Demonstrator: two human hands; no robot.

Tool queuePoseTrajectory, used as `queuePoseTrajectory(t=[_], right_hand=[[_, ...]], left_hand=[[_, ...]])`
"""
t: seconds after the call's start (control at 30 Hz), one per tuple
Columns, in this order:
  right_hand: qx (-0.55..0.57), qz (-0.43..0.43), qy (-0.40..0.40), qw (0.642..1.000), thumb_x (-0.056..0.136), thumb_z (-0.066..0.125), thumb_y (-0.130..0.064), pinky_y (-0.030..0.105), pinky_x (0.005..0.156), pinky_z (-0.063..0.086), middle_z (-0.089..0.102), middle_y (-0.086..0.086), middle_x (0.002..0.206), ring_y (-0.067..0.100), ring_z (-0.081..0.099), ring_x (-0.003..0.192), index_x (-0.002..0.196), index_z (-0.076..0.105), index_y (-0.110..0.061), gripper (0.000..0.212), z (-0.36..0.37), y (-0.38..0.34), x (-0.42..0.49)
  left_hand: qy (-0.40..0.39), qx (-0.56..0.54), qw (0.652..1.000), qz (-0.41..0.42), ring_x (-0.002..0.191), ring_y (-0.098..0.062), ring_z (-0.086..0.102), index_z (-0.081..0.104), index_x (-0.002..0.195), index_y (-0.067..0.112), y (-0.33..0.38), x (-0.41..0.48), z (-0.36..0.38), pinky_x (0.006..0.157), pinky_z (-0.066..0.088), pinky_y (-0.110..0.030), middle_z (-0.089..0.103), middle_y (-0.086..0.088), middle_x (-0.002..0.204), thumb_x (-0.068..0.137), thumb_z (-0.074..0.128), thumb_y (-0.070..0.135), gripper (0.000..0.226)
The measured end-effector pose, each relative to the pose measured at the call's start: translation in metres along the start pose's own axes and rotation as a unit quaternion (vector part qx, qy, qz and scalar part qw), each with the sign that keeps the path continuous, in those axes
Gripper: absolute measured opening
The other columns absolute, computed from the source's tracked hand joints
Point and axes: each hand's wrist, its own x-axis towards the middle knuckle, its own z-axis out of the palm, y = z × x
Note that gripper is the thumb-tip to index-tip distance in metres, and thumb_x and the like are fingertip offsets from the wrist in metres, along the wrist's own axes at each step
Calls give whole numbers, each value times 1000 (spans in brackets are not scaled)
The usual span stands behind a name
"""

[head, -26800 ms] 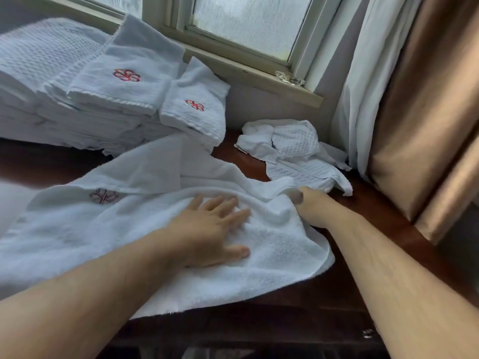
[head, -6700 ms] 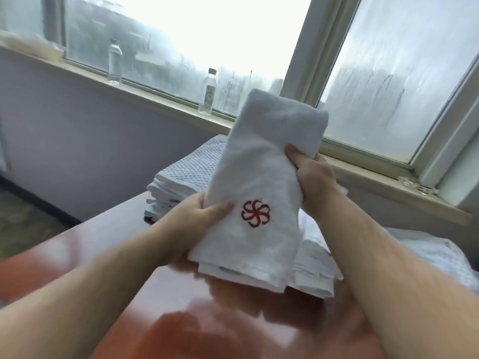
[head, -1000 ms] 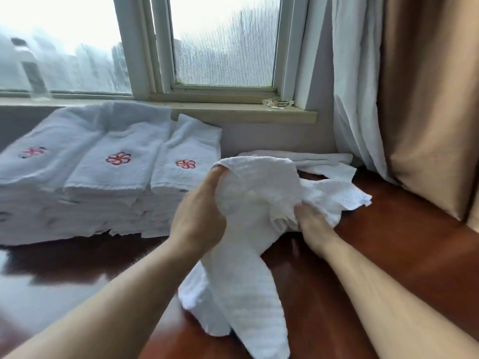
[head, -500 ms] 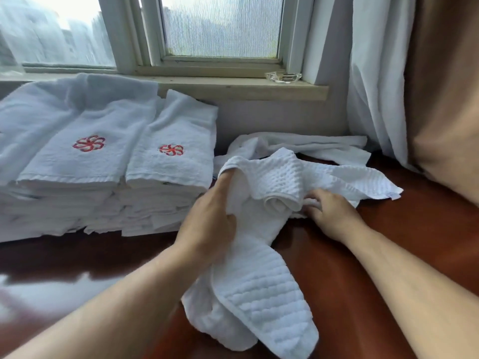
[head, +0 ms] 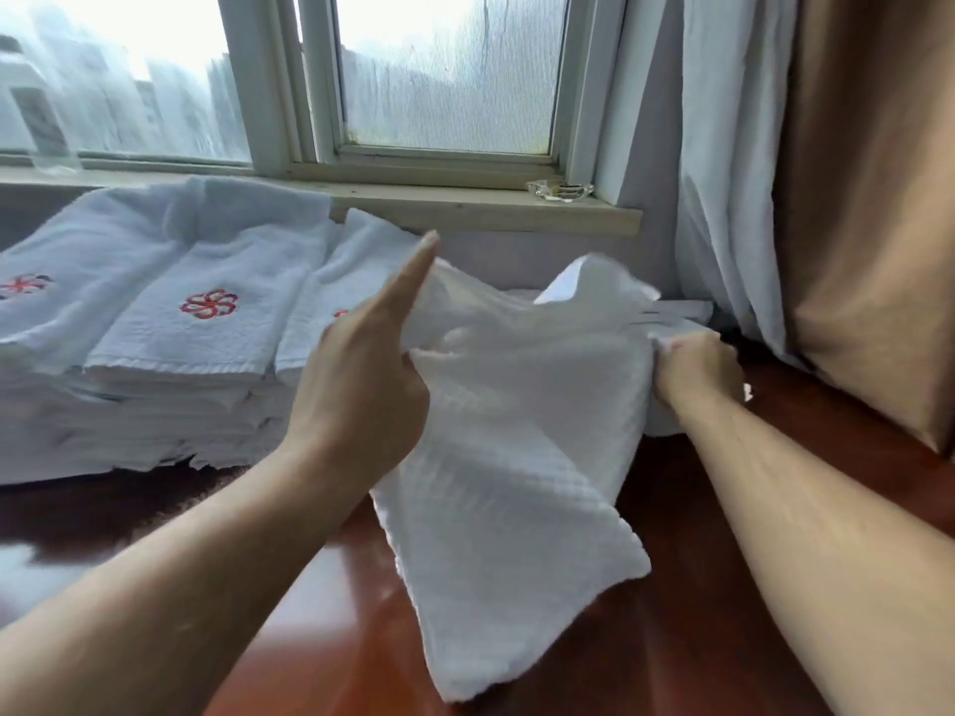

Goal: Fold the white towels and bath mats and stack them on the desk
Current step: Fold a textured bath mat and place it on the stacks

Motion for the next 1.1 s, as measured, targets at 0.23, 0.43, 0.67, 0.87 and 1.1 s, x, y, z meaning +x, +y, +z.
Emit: queuePoseTrajectory(t=[0.23, 0.43, 0.67, 0.87, 1.1], right_hand=[[226, -103, -452, 857, 102, 58, -34, 36, 99, 53, 75, 9, 112, 23, 71, 108, 120, 72, -8, 34, -15, -1, -38], [224, -132, -579, 772, 83, 68, -64, 32, 83, 57, 74, 8, 117, 23, 71, 107, 110, 77, -18, 54, -46, -9, -54], [-93, -319, -162, 929, 90, 66, -24, 40, 72, 50, 72, 8, 93, 33, 66, 91, 87, 69, -21, 6, -50, 0, -41], [122, -367, 20, 922, 100, 55, -35, 25, 60, 33, 62, -1, 87, 19, 53, 77, 97, 64, -11, 25, -49, -27, -48], [-183, -271, -499, 803, 87, 68, -27, 22, 68, 49, 71, -1, 94, 15, 64, 90, 88, 71, -33, 6, -64, -3, -91]], left_hand=[[-174, 180, 967, 55, 130, -21, 33, 43, 142, 34, -3, -42, 25, 107, 32, -41, 38, 4, 144, 85, 47, 64, 65], [-261, 0, 963, -63, 113, -20, 56, 43, 121, 26, -3, -64, 57, 91, 49, -40, 57, 6, 119, 75, 60, 35, 49], [-280, 0, 957, -71, 66, -15, 59, 60, 70, 17, -22, -23, 19, 56, 42, -19, 61, 7, 61, 63, 46, 6, 20], [-246, -52, 965, -72, 48, -6, 52, 59, 63, 11, -18, 6, -17, 43, 38, -19, 56, 7, 49, 69, 43, -2, 21], [-610, 185, 765, -94, 52, -14, 45, 53, 64, 16, -31, -29, -30, 44, 32, -21, 50, 5, 57, 74, 56, 3, 17]])
